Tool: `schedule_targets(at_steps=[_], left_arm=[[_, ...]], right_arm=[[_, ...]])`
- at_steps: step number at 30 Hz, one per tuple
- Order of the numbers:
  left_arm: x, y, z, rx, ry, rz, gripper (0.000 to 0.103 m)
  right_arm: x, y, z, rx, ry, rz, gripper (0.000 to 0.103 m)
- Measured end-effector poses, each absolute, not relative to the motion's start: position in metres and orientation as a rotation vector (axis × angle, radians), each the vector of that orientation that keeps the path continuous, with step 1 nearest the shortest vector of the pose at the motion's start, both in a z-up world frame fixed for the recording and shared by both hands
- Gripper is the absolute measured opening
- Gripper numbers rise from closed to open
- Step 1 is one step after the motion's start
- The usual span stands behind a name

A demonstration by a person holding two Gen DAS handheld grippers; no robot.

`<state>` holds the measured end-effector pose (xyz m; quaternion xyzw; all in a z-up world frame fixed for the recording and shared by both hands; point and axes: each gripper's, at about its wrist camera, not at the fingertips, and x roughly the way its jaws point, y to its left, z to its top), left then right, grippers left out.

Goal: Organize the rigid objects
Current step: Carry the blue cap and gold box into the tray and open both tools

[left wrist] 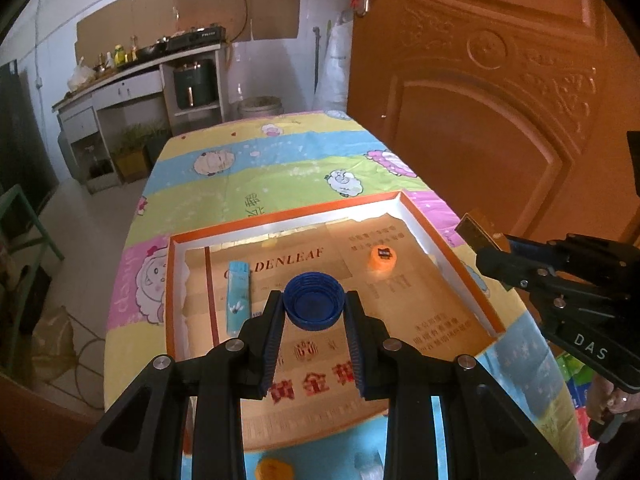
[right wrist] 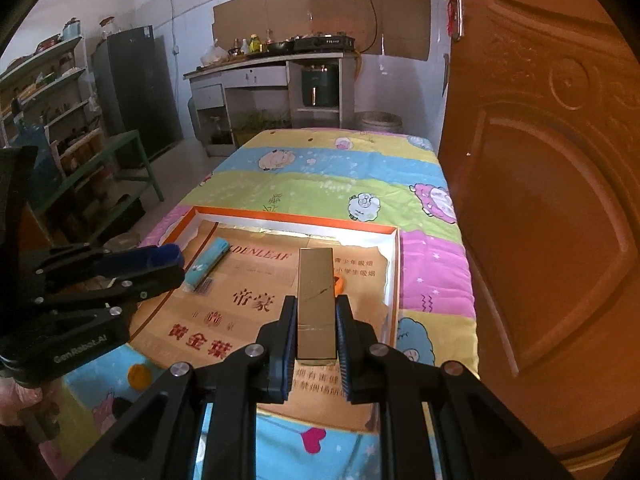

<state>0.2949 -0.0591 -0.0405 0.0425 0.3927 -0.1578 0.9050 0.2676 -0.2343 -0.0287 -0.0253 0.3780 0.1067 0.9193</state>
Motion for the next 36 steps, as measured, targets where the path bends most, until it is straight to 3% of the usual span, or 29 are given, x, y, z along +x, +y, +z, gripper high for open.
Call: schedule_targets(at_steps=[17, 36], left_arm=[[0.376, -0.07, -0.073, 0.04, 0.923, -0.286, 0.031], [0.406, -0.068, -0.108, 0.041, 0.988, -0.259, 0.031]], right_arm=[[0.364, -0.256, -0.071, 0.056, 0.925, 0.151, 0.018], [0.389, -0.252, -0.105, 0.009, 0.993, 0.119, 0.018]])
